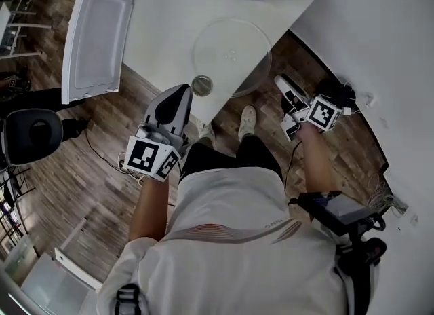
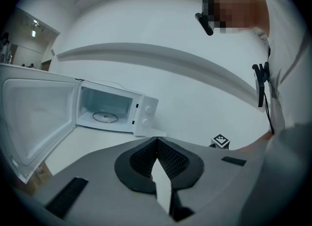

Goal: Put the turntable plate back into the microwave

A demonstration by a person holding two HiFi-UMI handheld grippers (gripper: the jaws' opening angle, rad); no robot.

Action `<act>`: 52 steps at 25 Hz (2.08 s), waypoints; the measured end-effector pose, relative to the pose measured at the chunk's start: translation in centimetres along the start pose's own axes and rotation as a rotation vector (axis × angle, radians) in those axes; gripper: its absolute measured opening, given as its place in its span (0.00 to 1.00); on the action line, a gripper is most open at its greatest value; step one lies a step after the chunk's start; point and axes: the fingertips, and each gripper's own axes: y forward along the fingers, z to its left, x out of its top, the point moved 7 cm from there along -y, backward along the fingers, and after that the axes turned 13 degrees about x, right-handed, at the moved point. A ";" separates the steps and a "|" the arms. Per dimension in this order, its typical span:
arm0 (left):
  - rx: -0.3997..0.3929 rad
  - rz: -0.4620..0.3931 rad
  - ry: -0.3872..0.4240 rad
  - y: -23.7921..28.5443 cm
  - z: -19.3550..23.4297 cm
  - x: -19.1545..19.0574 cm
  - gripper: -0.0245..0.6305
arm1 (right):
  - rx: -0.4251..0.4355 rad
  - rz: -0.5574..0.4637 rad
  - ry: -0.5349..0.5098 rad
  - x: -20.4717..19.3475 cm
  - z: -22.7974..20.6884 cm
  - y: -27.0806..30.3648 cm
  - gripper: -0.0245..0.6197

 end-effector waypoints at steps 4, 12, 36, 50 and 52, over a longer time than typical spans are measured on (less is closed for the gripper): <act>0.068 0.034 -0.012 0.1 0.0 -1.7 0.05 | 0.084 0.062 0.100 -2.2 -3.4 1.7 0.33; 0.157 0.053 -0.051 -1.1 0.0 -4.0 0.05 | 0.212 0.142 0.263 -5.5 -4.9 5.1 0.33; 0.174 0.055 -0.078 -2.4 0.1 -5.1 0.05 | 0.290 0.063 0.367 -6.4 -5.2 6.3 0.08; 0.181 -0.027 -0.085 -4.3 4.0 -3.1 0.05 | 0.352 0.017 0.283 -4.9 3.3 9.4 0.08; 0.181 -0.047 -0.063 -4.7 5.2 -2.4 0.05 | 0.364 0.005 0.284 -4.8 5.2 10.7 0.08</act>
